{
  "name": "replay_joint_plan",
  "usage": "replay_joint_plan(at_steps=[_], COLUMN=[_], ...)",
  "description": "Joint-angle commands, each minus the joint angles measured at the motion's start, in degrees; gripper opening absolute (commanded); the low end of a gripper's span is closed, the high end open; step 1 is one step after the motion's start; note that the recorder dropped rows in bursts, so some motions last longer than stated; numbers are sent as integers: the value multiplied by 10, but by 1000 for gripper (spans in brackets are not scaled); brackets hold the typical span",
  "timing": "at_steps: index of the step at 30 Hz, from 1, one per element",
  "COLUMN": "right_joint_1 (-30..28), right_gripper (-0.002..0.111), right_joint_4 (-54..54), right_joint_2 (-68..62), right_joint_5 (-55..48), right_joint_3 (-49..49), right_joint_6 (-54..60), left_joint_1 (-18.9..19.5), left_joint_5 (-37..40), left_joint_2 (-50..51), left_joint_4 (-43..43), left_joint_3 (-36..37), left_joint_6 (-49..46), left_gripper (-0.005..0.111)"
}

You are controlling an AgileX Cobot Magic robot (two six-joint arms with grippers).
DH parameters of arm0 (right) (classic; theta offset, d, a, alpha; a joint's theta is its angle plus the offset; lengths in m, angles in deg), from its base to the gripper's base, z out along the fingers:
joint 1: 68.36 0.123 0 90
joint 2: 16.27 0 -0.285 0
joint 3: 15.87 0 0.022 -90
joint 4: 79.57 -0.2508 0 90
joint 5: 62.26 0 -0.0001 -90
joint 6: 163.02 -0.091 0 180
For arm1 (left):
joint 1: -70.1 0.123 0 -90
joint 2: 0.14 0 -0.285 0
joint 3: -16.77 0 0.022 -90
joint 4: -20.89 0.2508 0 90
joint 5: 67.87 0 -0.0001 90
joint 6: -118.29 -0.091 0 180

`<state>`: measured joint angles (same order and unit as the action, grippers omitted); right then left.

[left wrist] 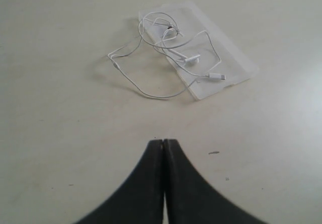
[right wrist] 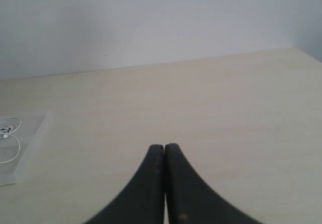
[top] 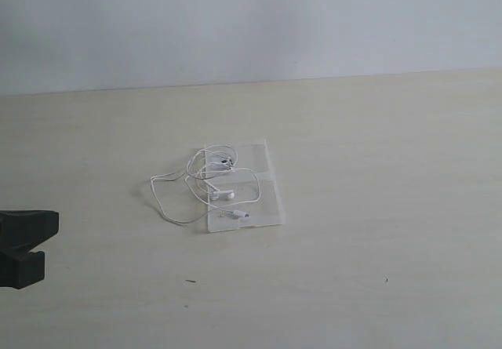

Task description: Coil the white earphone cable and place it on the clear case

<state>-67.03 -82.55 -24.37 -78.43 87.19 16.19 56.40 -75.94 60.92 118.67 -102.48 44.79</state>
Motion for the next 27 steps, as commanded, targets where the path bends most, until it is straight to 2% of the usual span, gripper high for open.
replay_joint_plan(at_steps=[1, 6, 13, 15, 18, 20, 22, 24, 26, 27], right_joint_1=[0, 0, 0, 0, 0, 0, 0, 0, 0, 0], right_gripper=[0, 0, 0, 0, 0, 0, 0, 0, 0, 0], right_joint_4=[3, 3, 3, 3, 3, 3, 3, 3, 3, 3], right_joint_2=[3, 3, 3, 3, 3, 3, 3, 3, 3, 3], right_joint_5=[0, 0, 0, 0, 0, 0, 0, 0, 0, 0], right_joint_3=[-3, -3, -3, -3, -3, -3, -3, -3, -3, -3], right_joint_6=[4, 4, 4, 4, 4, 4, 4, 4, 4, 4], left_joint_1=[-3, -3, -2, -2, -2, -2, -2, -2, -2, -2], left_joint_5=[2, 20, 29, 61, 126, 139, 153, 187, 235, 259], left_joint_2=[-38, -171, -434, -479, -533, -533, -533, -533, -533, -533], left_joint_4=[-1, 10, -4, -55, -214, -305, -294, -254, -264, -296], left_joint_3=[3, 3, 3, -2, -14, -27, -40, -43, -39, -36], left_joint_6=[0, -1, 6, 35, 136, 152, 145, 44, -159, -270], left_gripper=[0, 0, 0, 0, 0, 0, 0, 0, 0, 0])
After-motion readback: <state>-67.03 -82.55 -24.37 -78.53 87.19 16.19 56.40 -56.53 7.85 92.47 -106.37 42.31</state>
